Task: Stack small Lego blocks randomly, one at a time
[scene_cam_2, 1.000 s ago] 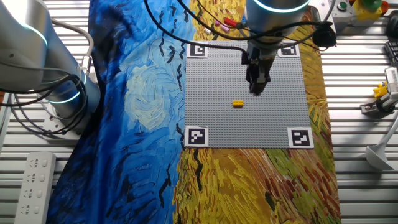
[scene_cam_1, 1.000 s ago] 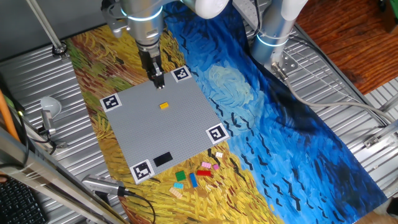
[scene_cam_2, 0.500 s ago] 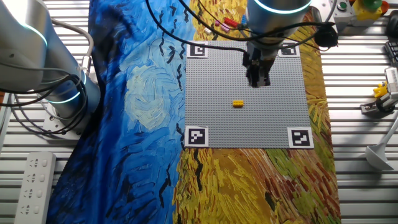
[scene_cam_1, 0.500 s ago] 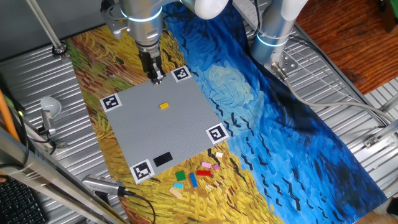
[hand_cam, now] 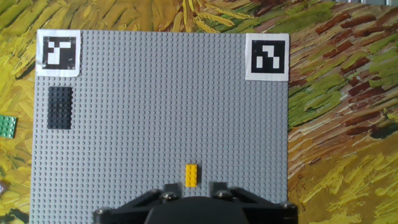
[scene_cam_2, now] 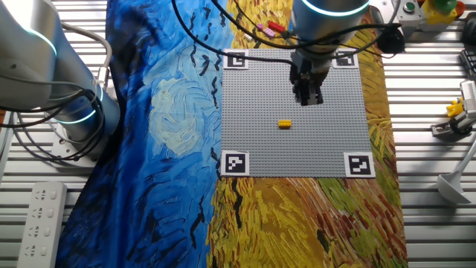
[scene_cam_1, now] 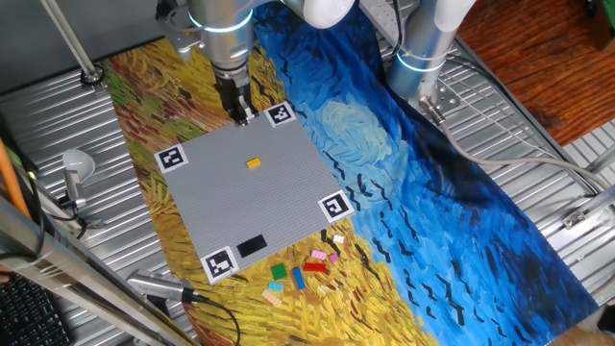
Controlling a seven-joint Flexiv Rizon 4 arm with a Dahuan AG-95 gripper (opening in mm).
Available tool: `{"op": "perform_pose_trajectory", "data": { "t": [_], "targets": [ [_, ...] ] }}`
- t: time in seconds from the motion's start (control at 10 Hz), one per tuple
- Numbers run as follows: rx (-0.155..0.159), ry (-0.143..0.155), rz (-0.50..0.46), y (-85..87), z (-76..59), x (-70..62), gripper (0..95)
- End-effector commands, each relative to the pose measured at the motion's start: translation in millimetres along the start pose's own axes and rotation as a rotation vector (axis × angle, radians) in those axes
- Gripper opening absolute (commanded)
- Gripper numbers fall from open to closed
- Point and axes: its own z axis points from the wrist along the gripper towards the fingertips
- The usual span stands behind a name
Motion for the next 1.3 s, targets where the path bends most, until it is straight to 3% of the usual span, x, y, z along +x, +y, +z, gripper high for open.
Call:
{"op": "perform_pose_trajectory", "data": {
  "t": [0.1, 0.5, 0.7, 0.8, 0.9, 1.1, 1.3],
  "targets": [
    [0.003, -0.017, -0.177, -0.7, 0.1, 0.8, 0.0],
    [-0.008, -0.026, -0.202, -0.7, 0.1, 0.8, 0.0],
    [-0.002, -0.026, -0.158, 38.3, 9.1, -5.6, 0.0],
    [-0.002, -0.026, -0.151, 44.3, 11.1, -6.7, 0.0],
    [-0.002, -0.025, -0.123, 72.4, 21.5, -13.4, 0.0],
    [-0.002, -0.026, -0.148, 81.2, 24.0, -16.3, 0.0],
    [-0.001, -0.026, -0.288, 81.2, 24.0, -16.3, 0.0]
  ]
}}
